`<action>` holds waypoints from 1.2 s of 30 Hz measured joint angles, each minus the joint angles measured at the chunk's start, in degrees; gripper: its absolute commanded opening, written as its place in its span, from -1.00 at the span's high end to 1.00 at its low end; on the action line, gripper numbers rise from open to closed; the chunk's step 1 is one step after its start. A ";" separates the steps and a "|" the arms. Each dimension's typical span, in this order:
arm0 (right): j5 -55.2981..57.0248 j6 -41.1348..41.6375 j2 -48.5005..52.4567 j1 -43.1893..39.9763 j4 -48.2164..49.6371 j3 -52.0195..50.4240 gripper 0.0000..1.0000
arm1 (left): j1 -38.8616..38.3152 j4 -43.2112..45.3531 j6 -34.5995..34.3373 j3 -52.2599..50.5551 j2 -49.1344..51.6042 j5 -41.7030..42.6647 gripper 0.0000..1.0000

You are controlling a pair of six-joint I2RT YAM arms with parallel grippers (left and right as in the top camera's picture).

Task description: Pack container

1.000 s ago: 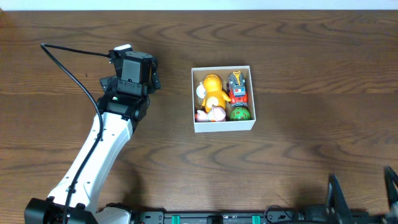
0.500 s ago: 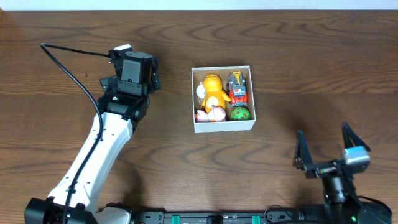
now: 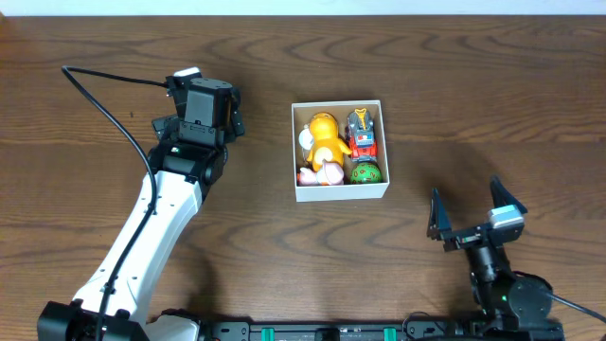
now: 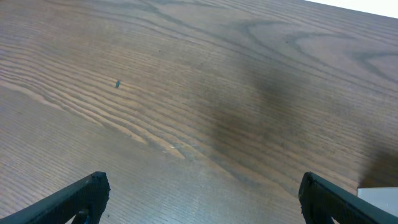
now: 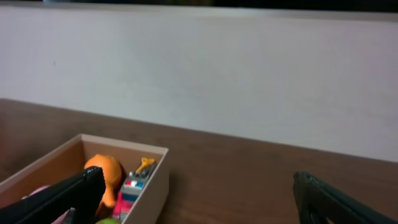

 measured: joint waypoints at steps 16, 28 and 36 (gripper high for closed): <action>6.10 6.43 -0.07 0.00 -1.55 -3.37 -0.98 | 0.00 0.00 0.00 0.00 0.00 0.00 -0.96; 6.43 6.64 -0.09 0.00 -7.28 -3.37 -0.98 | 0.00 0.02 0.00 0.00 0.00 0.00 -0.96; 6.45 6.64 -0.09 0.00 -7.30 -3.37 -0.99 | 0.00 0.00 0.00 0.00 0.00 0.00 -0.96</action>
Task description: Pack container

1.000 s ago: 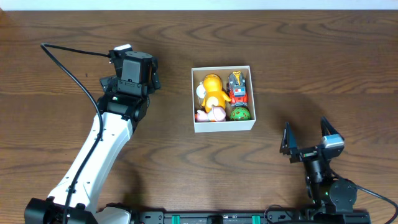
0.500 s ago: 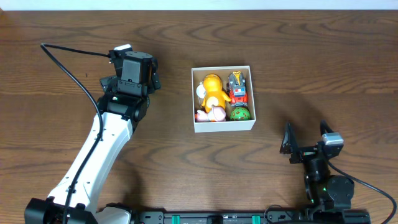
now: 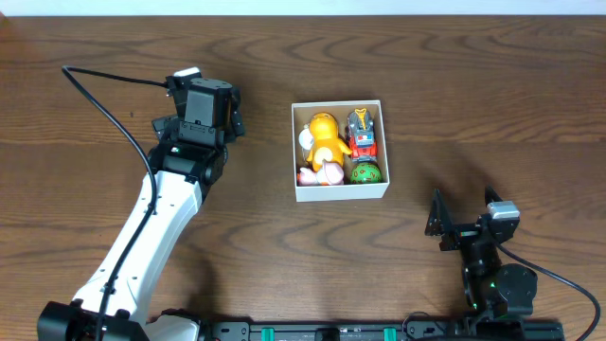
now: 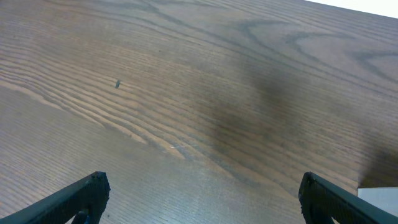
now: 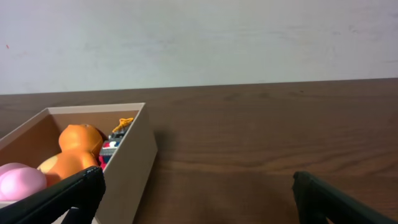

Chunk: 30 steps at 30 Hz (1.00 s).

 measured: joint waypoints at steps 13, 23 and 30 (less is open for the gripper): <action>0.00 0.00 0.00 0.00 0.00 0.00 -0.98 | 0.00 0.00 0.00 0.00 0.00 0.00 -0.96; 0.00 0.00 0.00 0.00 0.00 0.00 -0.98 | 0.00 0.00 -0.02 0.00 0.00 0.00 -0.96; 0.00 -0.02 0.00 0.00 0.02 0.00 -0.98 | 0.00 -3.78 -0.07 -1.03 -3.32 0.02 -0.96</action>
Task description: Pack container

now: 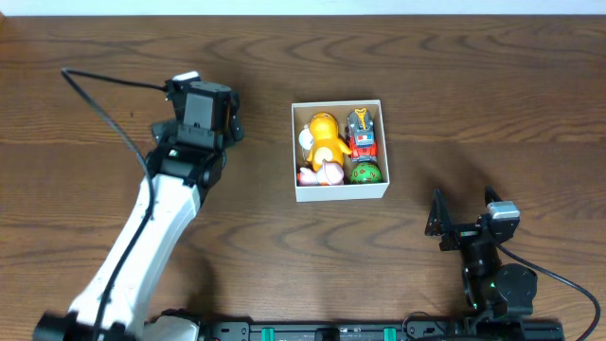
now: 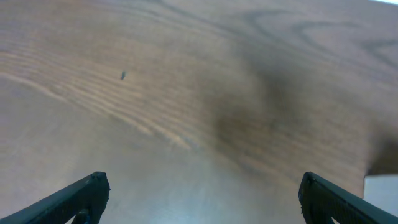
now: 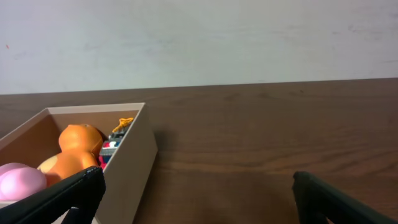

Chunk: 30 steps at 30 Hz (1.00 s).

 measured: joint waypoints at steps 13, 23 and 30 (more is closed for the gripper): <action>0.04 0.02 0.00 0.00 -0.02 0.00 -0.98 | 0.02 -7.06 0.96 -1.16 -47.98 -0.94 -0.96; 0.04 0.02 0.00 0.00 -0.04 0.00 -0.99 | 4.98 -18.60 1.03 -1.16 -70.90 -1.29 -0.96; 0.04 0.02 0.00 0.00 -0.04 0.00 -0.99 | 8.35 -20.37 0.13 -11.45 -76.91 0.92 -0.96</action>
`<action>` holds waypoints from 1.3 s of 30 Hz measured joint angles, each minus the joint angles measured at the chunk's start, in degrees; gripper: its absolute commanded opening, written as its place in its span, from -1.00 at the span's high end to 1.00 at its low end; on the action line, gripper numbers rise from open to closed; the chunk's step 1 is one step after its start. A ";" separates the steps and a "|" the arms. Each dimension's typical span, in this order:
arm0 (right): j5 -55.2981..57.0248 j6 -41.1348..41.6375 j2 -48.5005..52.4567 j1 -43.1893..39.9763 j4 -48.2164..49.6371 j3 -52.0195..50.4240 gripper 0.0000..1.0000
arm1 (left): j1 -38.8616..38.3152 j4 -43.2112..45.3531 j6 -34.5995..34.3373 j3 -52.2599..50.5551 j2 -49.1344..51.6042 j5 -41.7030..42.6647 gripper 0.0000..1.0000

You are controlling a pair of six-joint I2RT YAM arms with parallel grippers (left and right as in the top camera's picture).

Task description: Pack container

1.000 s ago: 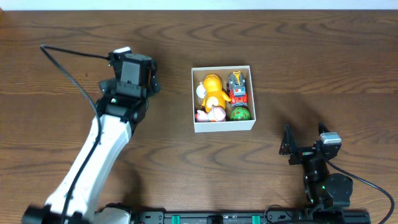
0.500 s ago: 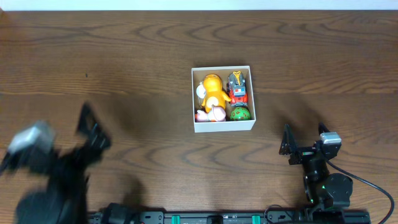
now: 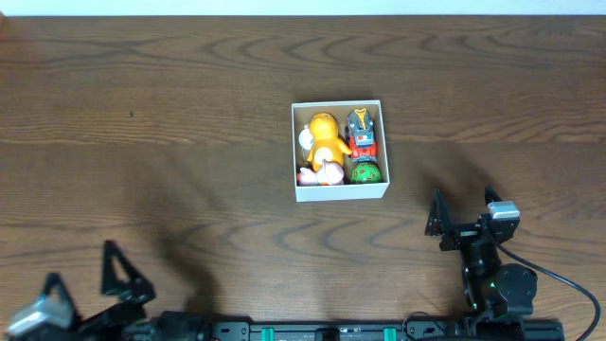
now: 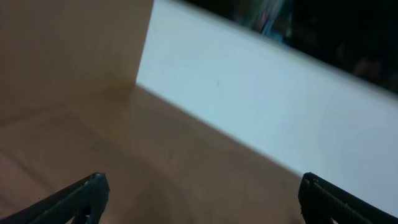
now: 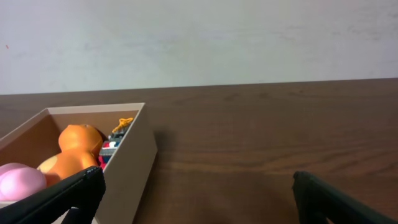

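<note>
A white square box point(image 3: 340, 192) stands in the middle of the wooden table, packed with an orange figure point(image 3: 325, 134), a pink toy point(image 3: 325, 172), a red and grey toy vehicle point(image 3: 362, 133) and a green ball point(image 3: 365, 173). My left gripper point(image 3: 80, 284) rests open at the front left edge, empty; its wrist view shows its gripper point(image 4: 199, 202) over bare wood. My right gripper point(image 3: 464, 208) rests open at the front right, empty. In the right wrist view the gripper point(image 5: 199, 199) faces the box point(image 5: 134, 168) and orange figure point(image 5: 78, 146).
A pale wall point(image 5: 199, 43) runs behind the table's far edge. The right arm's base point(image 3: 499, 289) sits at the front edge.
My left arm has gone from left of the box, where it reached far over the table, to the front left edge. Its gripper remains open. The right arm is unmoved.
At first my left gripper hung open over bare wood left of the packed box, and my right gripper stood open at the front right. The right gripper then drew back slightly and stayed. The left arm now rests at the front edge. The box's contents are unchanged.
</note>
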 measured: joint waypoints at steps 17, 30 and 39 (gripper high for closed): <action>0.00 0.00 0.00 0.00 0.00 0.00 -0.98 | 1.29 31.78 -6.01 -38.03 -0.42 2.56 -0.96; 0.00 0.00 0.00 0.00 0.00 0.00 -0.98 | 1.29 35.19 -3.78 -43.30 -0.42 2.71 -0.96; 0.00 0.00 0.00 0.00 0.00 0.00 -0.98 | 1.79 40.52 -2.71 -44.94 -0.42 3.04 -0.96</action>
